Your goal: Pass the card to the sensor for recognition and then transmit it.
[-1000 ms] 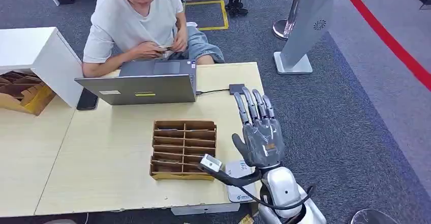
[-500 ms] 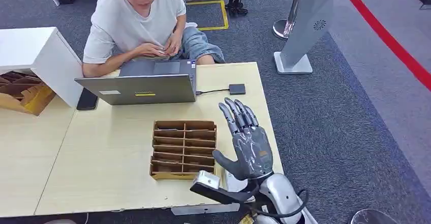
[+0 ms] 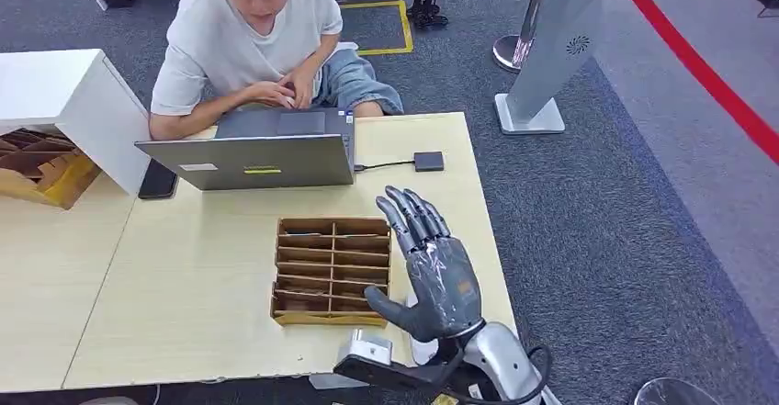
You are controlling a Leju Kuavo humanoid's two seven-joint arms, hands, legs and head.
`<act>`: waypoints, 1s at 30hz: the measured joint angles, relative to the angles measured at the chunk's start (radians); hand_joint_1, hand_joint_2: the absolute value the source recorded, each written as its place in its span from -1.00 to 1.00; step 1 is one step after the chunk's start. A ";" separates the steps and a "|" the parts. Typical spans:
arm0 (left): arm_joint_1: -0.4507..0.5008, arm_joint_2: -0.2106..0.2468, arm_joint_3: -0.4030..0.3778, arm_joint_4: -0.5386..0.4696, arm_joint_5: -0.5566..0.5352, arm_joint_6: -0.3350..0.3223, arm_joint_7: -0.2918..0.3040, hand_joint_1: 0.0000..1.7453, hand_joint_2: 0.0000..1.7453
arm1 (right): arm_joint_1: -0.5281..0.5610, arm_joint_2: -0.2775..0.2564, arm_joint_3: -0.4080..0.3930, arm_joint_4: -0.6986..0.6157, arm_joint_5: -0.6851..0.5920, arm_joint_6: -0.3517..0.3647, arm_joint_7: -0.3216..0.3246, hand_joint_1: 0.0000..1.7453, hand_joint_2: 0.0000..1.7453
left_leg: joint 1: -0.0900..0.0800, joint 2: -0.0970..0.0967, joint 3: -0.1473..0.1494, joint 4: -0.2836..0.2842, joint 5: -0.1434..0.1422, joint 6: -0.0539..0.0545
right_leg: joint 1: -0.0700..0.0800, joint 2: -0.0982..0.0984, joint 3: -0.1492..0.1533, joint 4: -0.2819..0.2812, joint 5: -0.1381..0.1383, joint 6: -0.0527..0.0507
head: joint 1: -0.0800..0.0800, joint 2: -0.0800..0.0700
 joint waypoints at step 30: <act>-0.007 -0.001 0.002 -0.006 -0.038 -0.015 0.011 -1.00 -1.00 | -0.045 0.000 0.010 0.169 -0.046 0.017 0.029 -1.00 1.00 | 0.000 0.000 0.000 0.000 0.000 0.000 | 0.000 0.000 0.000 0.000 0.000 0.000 | 0.000 0.000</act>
